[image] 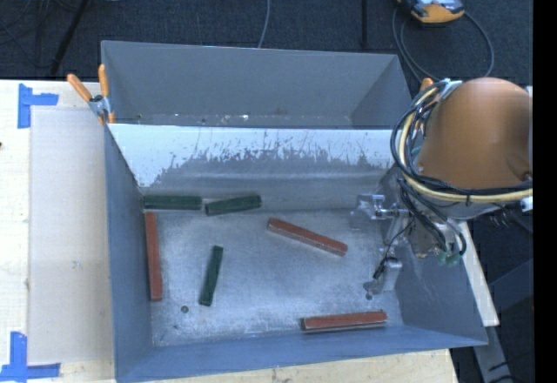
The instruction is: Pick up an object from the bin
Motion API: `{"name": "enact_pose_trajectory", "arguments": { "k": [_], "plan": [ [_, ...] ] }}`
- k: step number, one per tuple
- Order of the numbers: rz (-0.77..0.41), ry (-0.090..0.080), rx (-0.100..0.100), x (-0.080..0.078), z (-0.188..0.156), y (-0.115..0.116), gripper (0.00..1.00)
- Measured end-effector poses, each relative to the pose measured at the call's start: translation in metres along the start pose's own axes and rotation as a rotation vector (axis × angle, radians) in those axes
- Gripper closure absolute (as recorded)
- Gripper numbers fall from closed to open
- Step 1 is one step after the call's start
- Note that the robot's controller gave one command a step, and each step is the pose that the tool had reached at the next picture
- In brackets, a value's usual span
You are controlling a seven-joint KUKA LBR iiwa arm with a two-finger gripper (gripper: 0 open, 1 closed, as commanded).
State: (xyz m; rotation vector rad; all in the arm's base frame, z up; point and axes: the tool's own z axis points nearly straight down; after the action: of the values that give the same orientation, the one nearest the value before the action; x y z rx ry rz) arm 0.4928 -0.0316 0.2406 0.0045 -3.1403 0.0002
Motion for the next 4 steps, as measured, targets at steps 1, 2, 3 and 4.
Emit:
{"name": "enact_pose_trajectory", "arguments": {
  "k": [1, 2, 3, 4],
  "plan": [
    [0.0, 0.0, 0.0, 0.0, 0.0, 0.0, 0.0],
    [0.002, -0.007, 0.0, -0.001, 0.005, -0.001, 0.0],
    [0.119, -0.004, 0.0, -0.007, 0.145, -0.028, 0.0],
    [0.119, -0.004, 0.0, -0.007, 0.145, -0.028, 0.0]
  ]
}}
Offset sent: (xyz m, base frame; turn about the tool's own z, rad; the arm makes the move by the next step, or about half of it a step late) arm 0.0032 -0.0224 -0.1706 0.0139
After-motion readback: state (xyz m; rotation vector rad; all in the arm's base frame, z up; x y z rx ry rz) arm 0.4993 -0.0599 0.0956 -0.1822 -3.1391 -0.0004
